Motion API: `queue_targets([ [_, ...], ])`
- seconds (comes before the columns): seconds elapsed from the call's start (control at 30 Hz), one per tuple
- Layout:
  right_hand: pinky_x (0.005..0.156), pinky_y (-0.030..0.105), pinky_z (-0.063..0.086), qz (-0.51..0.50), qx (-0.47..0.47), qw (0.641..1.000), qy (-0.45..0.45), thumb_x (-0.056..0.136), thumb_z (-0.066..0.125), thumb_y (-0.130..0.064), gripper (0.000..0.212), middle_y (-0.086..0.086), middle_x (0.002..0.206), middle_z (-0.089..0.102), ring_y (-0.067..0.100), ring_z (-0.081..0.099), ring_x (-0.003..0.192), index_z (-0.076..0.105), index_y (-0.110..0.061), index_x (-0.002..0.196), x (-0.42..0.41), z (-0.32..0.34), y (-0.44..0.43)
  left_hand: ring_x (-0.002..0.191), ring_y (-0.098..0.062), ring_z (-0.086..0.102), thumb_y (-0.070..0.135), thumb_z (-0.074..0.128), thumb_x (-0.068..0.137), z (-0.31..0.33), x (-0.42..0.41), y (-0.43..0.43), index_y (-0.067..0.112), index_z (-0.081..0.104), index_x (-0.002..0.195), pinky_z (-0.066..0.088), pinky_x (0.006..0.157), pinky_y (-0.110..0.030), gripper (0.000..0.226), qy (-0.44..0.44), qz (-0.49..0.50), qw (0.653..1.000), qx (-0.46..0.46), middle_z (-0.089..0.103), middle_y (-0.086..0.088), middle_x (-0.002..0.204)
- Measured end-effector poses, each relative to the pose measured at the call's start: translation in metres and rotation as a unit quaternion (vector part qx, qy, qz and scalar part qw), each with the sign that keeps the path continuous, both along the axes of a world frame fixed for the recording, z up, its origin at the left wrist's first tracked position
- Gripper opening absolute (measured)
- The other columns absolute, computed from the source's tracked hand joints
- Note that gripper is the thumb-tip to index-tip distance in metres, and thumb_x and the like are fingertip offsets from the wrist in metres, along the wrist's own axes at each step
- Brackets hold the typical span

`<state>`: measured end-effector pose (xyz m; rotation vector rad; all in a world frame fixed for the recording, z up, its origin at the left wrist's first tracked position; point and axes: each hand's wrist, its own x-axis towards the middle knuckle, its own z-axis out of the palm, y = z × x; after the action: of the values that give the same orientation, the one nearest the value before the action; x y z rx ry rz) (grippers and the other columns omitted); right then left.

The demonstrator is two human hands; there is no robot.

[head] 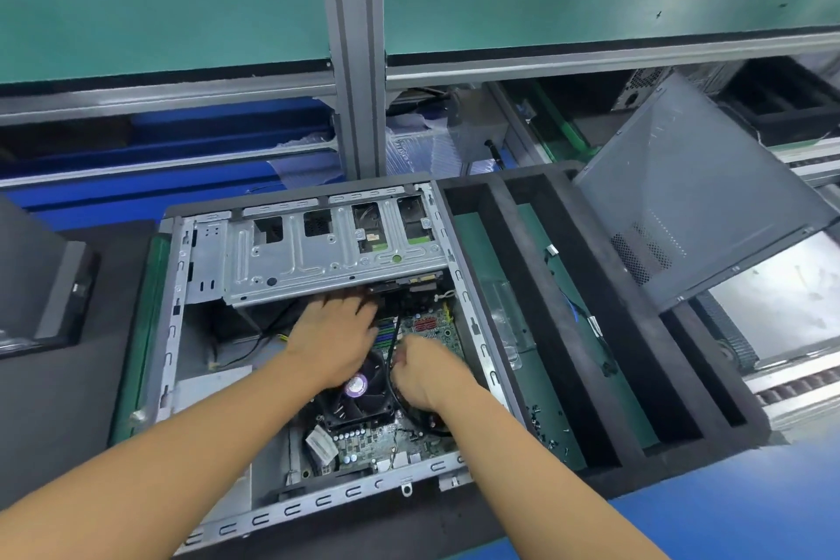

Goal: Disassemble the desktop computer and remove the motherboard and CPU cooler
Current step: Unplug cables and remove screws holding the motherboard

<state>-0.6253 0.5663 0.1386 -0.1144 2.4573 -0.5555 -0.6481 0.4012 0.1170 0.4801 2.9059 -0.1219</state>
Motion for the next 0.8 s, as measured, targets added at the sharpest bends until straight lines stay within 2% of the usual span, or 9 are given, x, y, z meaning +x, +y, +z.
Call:
queue_targets([
  [0.07, 0.078, 0.038, 0.053, -0.027, -0.041, 0.997, 0.054, 0.101, 0.039, -0.024, 0.02, 0.009, 0.098, 0.067, 0.028, 0.064, 0.087, 0.054, -0.013, 0.106, 0.001, 0.002, 0.001, 0.116, -0.024, 0.056, 0.044, 0.034, 0.1, 0.009, 0.02, -0.003, 0.017, 0.055, 0.134, 0.041, 0.095, -0.039, 0.048, 0.065, -0.042, 0.997, 0.02, 0.057, -0.004, 0.132],
  [0.17, 0.058, 0.034, 0.045, -0.068, -0.177, 0.974, 0.124, 0.099, 0.04, -0.031, 0.014, -0.005, 0.077, 0.062, 0.01, 0.057, 0.064, 0.052, -0.026, 0.099, 0.003, 0.011, -0.001, 0.091, -0.024, 0.063, 0.037, 0.043, 0.095, 0.021, 0.038, -0.001, 0.016, 0.067, 0.101, 0.047, 0.08, -0.038, 0.032, 0.119, -0.1, 0.987, 0.05, 0.066, -0.001, 0.099],
  [0.23, 0.057, 0.026, 0.04, -0.075, -0.269, 0.954, 0.105, 0.094, 0.045, -0.046, 0.015, -0.011, 0.078, 0.057, -0.001, 0.05, 0.061, 0.048, -0.034, 0.103, 0.006, 0.017, -0.005, 0.083, -0.023, 0.061, 0.035, 0.044, 0.093, 0.027, 0.042, 0.003, 0.018, 0.065, 0.098, 0.046, 0.079, -0.038, 0.027, 0.102, -0.091, 0.989, 0.052, 0.064, 0.001, 0.089],
  [0.33, 0.066, 0.019, 0.042, -0.047, -0.286, 0.955, 0.065, 0.074, 0.056, -0.076, 0.061, -0.021, 0.094, 0.05, -0.008, 0.052, 0.078, 0.035, -0.044, 0.121, 0.011, 0.019, -0.012, 0.093, -0.022, 0.055, 0.031, 0.042, 0.091, 0.034, 0.042, 0.007, 0.022, 0.058, 0.103, 0.038, 0.087, -0.038, 0.023, 0.063, -0.051, 0.996, 0.039, 0.062, 0.002, 0.1],
  [0.4, 0.073, 0.019, 0.042, -0.019, -0.256, 0.964, 0.066, 0.066, 0.06, -0.083, 0.075, -0.025, 0.103, 0.049, -0.006, 0.054, 0.091, 0.035, -0.044, 0.125, 0.012, 0.017, -0.016, 0.097, -0.021, 0.051, 0.029, 0.042, 0.092, 0.036, 0.044, 0.007, 0.024, 0.054, 0.104, 0.031, 0.088, -0.038, 0.018, 0.05, -0.05, 0.997, 0.023, 0.06, 0.003, 0.104],
  [0.47, 0.071, 0.021, 0.042, -0.022, -0.278, 0.96, 0.037, 0.075, 0.061, -0.075, 0.057, -0.019, 0.093, 0.053, -0.005, 0.053, 0.082, 0.042, -0.043, 0.118, 0.008, 0.014, -0.016, 0.098, -0.021, 0.049, 0.029, 0.039, 0.093, 0.035, 0.048, 0.006, 0.023, 0.053, 0.109, 0.03, 0.089, -0.037, 0.022, 0.037, -0.041, 0.998, 0.033, 0.059, 0.002, 0.109],
  [0.57, 0.062, 0.019, 0.038, -0.044, -0.288, 0.956, 0.037, 0.098, 0.051, -0.043, 0.014, -0.013, 0.082, 0.057, -0.005, 0.049, 0.064, 0.056, -0.035, 0.11, 0.0, 0.009, -0.009, 0.105, -0.022, 0.052, 0.031, 0.04, 0.094, 0.036, 0.055, 0.002, 0.019, 0.055, 0.121, 0.033, 0.094, -0.04, 0.033, 0.031, -0.032, 0.999, 0.031, 0.058, 0.0, 0.117],
  [0.67, 0.056, 0.02, 0.037, -0.047, -0.234, 0.967, 0.091, 0.103, 0.042, -0.029, 0.02, -0.01, 0.075, 0.06, -0.002, 0.047, 0.055, 0.062, -0.028, 0.107, -0.007, 0.008, -0.007, 0.113, -0.023, 0.049, 0.034, 0.045, 0.094, 0.041, 0.059, -0.006, 0.017, 0.048, 0.127, 0.033, 0.096, -0.04, 0.037, 0.006, 0.041, 0.999, 0.023, 0.052, -0.001, 0.123],
  [0.8, 0.094, 0.029, 0.044, 0.11, -0.082, 0.971, 0.194, 0.102, 0.04, -0.017, 0.032, 0.0, 0.123, 0.056, 0.015, 0.049, 0.115, 0.058, -0.018, 0.129, -0.02, 0.001, -0.029, 0.119, -0.026, 0.048, 0.034, 0.05, 0.095, 0.051, 0.061, -0.011, 0.014, 0.049, 0.128, 0.032, 0.099, -0.041, 0.039, -0.045, 0.11, 0.992, -0.047, 0.052, -0.005, 0.128],
])
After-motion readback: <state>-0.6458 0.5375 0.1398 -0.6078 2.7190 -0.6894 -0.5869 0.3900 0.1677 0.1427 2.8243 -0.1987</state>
